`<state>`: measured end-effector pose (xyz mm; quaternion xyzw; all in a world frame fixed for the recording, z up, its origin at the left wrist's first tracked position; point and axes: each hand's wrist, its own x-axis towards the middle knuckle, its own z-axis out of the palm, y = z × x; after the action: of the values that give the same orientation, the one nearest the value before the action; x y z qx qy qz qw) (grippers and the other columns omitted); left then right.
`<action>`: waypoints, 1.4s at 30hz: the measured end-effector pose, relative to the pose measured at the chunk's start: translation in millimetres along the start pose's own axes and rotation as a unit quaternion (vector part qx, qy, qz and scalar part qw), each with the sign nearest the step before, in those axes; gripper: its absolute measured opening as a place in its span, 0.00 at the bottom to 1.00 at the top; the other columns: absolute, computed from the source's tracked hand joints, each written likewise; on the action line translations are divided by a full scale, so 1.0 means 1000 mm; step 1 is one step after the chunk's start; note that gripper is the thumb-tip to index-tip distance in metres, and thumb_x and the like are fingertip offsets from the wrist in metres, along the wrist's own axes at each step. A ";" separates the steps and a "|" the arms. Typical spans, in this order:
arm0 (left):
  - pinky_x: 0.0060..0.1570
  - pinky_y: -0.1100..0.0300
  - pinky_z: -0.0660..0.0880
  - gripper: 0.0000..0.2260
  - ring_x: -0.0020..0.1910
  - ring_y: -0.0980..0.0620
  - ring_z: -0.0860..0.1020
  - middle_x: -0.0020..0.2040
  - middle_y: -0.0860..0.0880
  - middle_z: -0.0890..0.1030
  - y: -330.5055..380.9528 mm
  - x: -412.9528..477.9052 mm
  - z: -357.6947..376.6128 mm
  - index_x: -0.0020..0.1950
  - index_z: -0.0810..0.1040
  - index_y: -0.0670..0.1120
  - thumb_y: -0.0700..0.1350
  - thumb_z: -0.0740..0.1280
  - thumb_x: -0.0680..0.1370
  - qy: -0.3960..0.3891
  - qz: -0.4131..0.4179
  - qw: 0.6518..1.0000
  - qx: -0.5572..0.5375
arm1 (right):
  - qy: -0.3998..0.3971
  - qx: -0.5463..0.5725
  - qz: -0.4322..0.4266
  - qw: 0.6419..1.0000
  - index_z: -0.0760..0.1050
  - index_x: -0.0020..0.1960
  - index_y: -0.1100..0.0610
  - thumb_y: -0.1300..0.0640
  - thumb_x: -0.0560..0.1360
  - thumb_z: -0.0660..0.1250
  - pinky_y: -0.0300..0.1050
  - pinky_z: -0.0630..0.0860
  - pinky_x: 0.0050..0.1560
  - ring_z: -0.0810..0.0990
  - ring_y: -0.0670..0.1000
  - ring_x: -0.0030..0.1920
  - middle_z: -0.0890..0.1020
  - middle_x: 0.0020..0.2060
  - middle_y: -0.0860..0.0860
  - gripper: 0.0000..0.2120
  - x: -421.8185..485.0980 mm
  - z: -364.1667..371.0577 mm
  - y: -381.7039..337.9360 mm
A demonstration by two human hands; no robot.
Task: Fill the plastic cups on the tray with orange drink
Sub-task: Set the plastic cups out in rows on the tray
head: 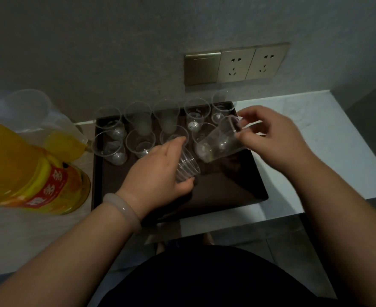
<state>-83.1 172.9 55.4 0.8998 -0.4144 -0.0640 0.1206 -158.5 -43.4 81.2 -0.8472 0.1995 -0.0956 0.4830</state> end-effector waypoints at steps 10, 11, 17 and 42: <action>0.64 0.61 0.65 0.41 0.70 0.50 0.66 0.74 0.50 0.64 0.006 0.002 0.007 0.77 0.53 0.47 0.60 0.68 0.72 -0.015 0.005 1.000 -0.009 | -0.044 -0.257 -0.035 0.965 0.69 0.55 0.49 0.48 0.67 0.72 0.52 0.78 0.51 0.76 0.49 0.50 0.76 0.51 0.48 0.20 -0.016 -0.007 0.034; 0.64 0.60 0.65 0.41 0.70 0.50 0.66 0.74 0.50 0.64 0.006 0.003 0.007 0.77 0.53 0.47 0.60 0.68 0.72 -0.015 0.006 1.000 -0.008 | -0.049 -0.271 -0.040 0.960 0.70 0.55 0.50 0.47 0.67 0.72 0.52 0.77 0.51 0.76 0.50 0.51 0.76 0.52 0.49 0.21 -0.016 -0.005 0.037; 0.64 0.60 0.64 0.40 0.70 0.50 0.66 0.74 0.51 0.63 0.008 0.005 0.008 0.77 0.52 0.47 0.60 0.67 0.72 -0.015 0.009 1.000 -0.006 | -0.066 -0.315 -0.048 0.946 0.70 0.54 0.53 0.48 0.68 0.71 0.46 0.73 0.44 0.75 0.51 0.48 0.75 0.52 0.50 0.19 -0.013 0.004 0.048; 0.62 0.62 0.65 0.41 0.69 0.51 0.68 0.74 0.47 0.63 0.002 -0.001 0.005 0.76 0.53 0.44 0.59 0.69 0.72 -0.024 0.013 1.000 -0.011 | -0.013 -0.360 -0.125 0.924 0.72 0.52 0.53 0.38 0.67 0.64 0.45 0.69 0.43 0.74 0.52 0.48 0.76 0.49 0.49 0.22 -0.016 0.009 0.023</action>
<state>-86.4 171.5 51.3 0.8912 -0.4279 -0.0887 0.1218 -175.3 -39.6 57.8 -0.9833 0.1069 -0.0660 0.1317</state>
